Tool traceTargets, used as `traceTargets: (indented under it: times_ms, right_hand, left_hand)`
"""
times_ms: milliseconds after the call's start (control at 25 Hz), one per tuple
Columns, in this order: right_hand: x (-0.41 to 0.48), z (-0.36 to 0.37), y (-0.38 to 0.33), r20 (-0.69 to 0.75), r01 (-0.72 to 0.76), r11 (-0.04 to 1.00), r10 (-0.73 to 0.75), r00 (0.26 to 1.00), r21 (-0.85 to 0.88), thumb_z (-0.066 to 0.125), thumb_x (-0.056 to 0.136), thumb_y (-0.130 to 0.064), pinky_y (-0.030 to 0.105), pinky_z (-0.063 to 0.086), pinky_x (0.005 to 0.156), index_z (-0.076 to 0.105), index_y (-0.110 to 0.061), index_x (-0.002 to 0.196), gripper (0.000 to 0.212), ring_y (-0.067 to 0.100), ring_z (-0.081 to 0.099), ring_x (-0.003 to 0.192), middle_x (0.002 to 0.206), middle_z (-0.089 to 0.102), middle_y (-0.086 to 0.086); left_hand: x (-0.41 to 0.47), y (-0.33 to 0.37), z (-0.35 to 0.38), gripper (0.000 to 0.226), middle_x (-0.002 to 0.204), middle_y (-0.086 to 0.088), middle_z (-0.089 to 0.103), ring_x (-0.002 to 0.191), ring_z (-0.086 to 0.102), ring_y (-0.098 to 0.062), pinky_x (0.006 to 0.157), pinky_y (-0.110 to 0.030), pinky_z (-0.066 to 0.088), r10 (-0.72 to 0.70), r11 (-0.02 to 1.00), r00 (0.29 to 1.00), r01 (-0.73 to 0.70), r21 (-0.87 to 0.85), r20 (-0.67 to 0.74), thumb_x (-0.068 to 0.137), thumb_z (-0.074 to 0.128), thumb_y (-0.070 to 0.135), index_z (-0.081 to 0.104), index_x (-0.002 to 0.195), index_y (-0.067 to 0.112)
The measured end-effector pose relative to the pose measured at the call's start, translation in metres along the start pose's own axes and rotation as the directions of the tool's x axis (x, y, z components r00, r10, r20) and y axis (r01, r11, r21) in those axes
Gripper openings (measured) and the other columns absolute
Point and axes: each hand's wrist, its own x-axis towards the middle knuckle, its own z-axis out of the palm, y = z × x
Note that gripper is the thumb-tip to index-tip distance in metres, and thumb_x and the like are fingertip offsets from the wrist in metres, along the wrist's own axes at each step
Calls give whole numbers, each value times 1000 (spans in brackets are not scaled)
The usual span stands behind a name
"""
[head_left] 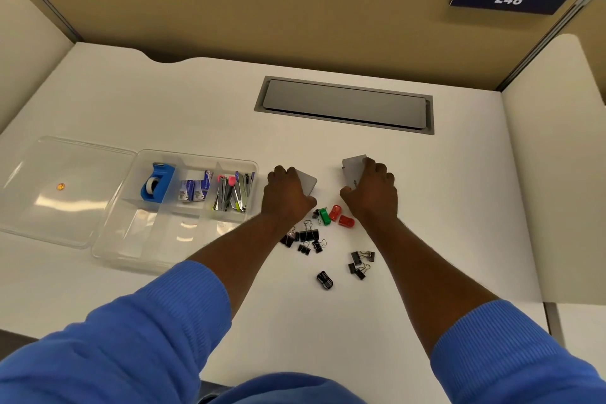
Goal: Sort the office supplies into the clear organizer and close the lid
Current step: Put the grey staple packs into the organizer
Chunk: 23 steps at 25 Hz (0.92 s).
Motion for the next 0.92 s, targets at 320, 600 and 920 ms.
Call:
traceTargets:
  times_ms: [320, 600, 920]
  right_hand:
    - [-36, -15, -42, -118, 104, 983, -86, 989, 149, 74, 73, -37, 36, 46, 84, 47, -14, 135, 72, 27, 46, 116, 130, 52, 8]
    - [-76, -4, -109, -179, 177, 959, -138, 974, 220, 76, 72, -39, 27, 41, 80, 50, -19, 132, 68, 22, 46, 115, 128, 53, 2]
    - [-118, 47, -207, -257, 185, 963, -132, 957, 194, 76, 75, -43, 33, 47, 83, 53, -18, 126, 61, 23, 47, 111, 126, 54, 4]
  left_hand:
    - [-24, -12, -33, 65, 113, -13, 51, 107, 48, -28, 85, -40, 48, 98, 994, 986, -103, -30, -138, 71, 72, 47, 51, 119, 8]
    - [-42, -60, -73, 70, 115, -11, 51, 108, 48, -26, 84, -38, 52, 142, 985, 963, -160, -62, -228, 71, 74, 49, 49, 124, 12]
    - [-39, -185, -115, 76, 126, -8, 50, 116, 47, -24, 91, -36, 48, 177, 981, 961, -189, -37, -212, 76, 72, 56, 43, 134, 16]
